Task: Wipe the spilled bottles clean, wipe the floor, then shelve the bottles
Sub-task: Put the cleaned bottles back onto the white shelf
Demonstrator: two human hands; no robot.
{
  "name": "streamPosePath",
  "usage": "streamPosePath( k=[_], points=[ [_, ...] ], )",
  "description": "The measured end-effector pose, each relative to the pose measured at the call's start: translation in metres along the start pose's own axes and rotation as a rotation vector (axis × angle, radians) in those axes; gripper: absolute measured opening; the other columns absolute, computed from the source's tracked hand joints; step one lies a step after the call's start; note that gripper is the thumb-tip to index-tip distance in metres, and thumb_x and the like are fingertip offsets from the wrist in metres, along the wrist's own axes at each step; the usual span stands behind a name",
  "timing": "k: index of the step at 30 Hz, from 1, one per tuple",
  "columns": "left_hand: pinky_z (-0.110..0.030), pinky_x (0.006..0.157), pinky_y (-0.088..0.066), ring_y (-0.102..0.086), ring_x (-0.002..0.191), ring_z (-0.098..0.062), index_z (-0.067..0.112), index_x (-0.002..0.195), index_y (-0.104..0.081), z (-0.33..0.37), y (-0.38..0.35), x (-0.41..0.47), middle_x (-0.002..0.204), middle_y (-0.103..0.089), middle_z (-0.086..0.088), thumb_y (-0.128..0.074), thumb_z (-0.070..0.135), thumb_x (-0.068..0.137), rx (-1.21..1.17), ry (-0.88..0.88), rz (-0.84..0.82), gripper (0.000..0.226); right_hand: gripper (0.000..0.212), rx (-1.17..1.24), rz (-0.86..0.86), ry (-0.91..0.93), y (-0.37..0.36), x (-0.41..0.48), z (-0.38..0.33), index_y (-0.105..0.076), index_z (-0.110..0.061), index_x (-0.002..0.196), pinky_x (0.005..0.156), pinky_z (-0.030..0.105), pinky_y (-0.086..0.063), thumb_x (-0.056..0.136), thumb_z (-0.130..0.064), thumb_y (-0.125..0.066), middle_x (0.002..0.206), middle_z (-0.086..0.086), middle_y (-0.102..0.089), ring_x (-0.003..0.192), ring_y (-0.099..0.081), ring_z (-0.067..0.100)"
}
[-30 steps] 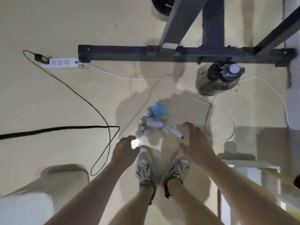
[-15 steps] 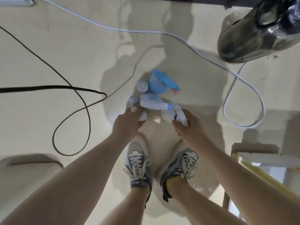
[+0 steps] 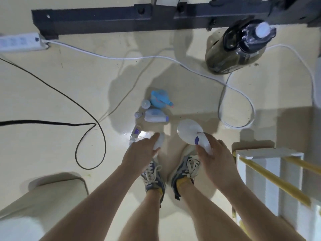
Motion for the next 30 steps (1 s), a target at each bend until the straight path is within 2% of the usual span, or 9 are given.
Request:
streamPosePath(
  k=[2,5,7,9,13,18,23,25,30],
  points=[
    [-0.029,0.068,-0.043,-0.060,0.075,-0.019,0.029,0.148,-0.029,0.027,0.031,-0.030,0.093,-0.065,-0.001,-0.041,0.038,0.101,-0.060,-0.008,0.053,0.050,0.012,0.120,0.127,0.022,0.042,-0.029,-0.022,-0.055,-0.036,0.107,0.059,0.024,-0.047,0.095,-0.034,-0.056,0.074,-0.004,-0.065,0.068,-0.062,0.011],
    [-0.021,0.065,-0.033,-0.049,0.068,-0.010,0.034,0.147,-0.032,0.067,0.088,-0.080,0.088,-0.066,0.001,-0.045,0.038,0.100,-0.276,0.019,0.120,0.050,0.010,0.299,0.280,-0.017,0.104,-0.078,-0.047,-0.055,-0.035,0.102,0.051,0.011,-0.043,0.094,-0.030,-0.059,0.065,-0.002,-0.066,0.059,-0.063,0.004],
    [-0.025,0.072,-0.041,-0.055,0.069,-0.012,0.037,0.143,-0.040,0.091,0.127,-0.112,0.083,-0.063,0.006,-0.050,0.038,0.097,-0.423,0.014,0.181,0.047,0.005,0.382,0.344,-0.019,0.142,-0.113,-0.062,-0.059,-0.032,0.096,0.051,0.009,-0.042,0.095,-0.027,-0.058,0.067,0.001,-0.066,0.057,-0.062,0.003],
    [-0.034,0.080,-0.050,-0.062,0.072,-0.016,0.040,0.139,-0.046,0.120,0.167,-0.145,0.078,-0.060,0.012,-0.056,0.037,0.095,-0.491,-0.032,0.234,0.046,0.018,0.384,0.398,0.012,0.180,-0.159,-0.077,-0.062,-0.043,0.095,0.056,0.009,-0.043,0.094,-0.026,-0.061,0.077,-0.013,-0.068,0.068,-0.062,0.001],
    [-0.038,0.071,-0.056,-0.068,0.072,-0.014,0.055,0.123,-0.049,0.184,0.238,-0.210,0.084,-0.069,0.014,-0.058,0.039,0.092,-0.542,-0.227,0.260,0.035,0.019,0.397,0.575,0.036,0.245,-0.281,-0.095,-0.069,-0.049,0.099,0.066,0.009,-0.044,0.084,-0.037,-0.070,0.093,-0.018,-0.065,0.085,-0.061,0.003],
    [-0.038,0.073,-0.056,-0.066,0.076,-0.007,0.065,0.103,-0.050,0.292,0.293,-0.291,0.090,-0.063,0.031,-0.058,0.038,0.086,-0.500,-0.494,0.157,0.034,0.018,0.498,0.889,-0.073,0.299,-0.435,-0.072,-0.073,-0.047,0.094,0.060,0.007,-0.039,0.087,-0.030,-0.073,0.083,-0.014,-0.068,0.068,-0.057,0.005],
    [-0.049,0.076,-0.057,-0.069,0.085,-0.024,0.063,0.111,-0.056,0.386,0.279,-0.366,0.098,-0.070,0.014,-0.066,0.043,0.077,-0.481,-0.627,0.075,0.041,0.013,0.710,1.112,-0.265,0.297,-0.547,-0.010,-0.074,-0.037,0.091,0.055,0.015,-0.046,0.083,-0.034,-0.064,0.066,-0.003,-0.065,0.055,-0.058,0.011],
    [-0.050,0.072,-0.057,-0.068,0.076,-0.030,0.067,0.105,-0.054,0.420,0.262,-0.397,0.094,-0.069,0.012,-0.071,0.040,0.078,-0.413,-0.696,0.055,0.042,0.009,0.763,1.177,-0.312,0.294,-0.587,0.014,-0.074,-0.032,0.086,0.052,0.015,-0.045,0.084,-0.032,-0.065,0.063,-0.007,-0.063,0.052,-0.057,0.010],
    [-0.043,0.071,-0.055,-0.067,0.071,-0.031,0.060,0.114,-0.055,0.490,0.175,-0.473,0.083,-0.073,-0.001,-0.070,0.037,0.084,-0.145,-0.819,-0.016,0.040,0.020,0.800,1.259,-0.395,0.288,-0.672,0.099,-0.068,-0.027,0.073,0.046,0.022,-0.041,0.088,-0.038,-0.063,0.053,0.003,-0.059,0.044,-0.054,0.011]
  ],
)
Point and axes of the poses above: each hand's wrist, its own x-axis towards the middle knuckle, its own y-axis out of the back of the hand, z = x × y, the point moved 4 cm from there along x, towards the middle knuckle
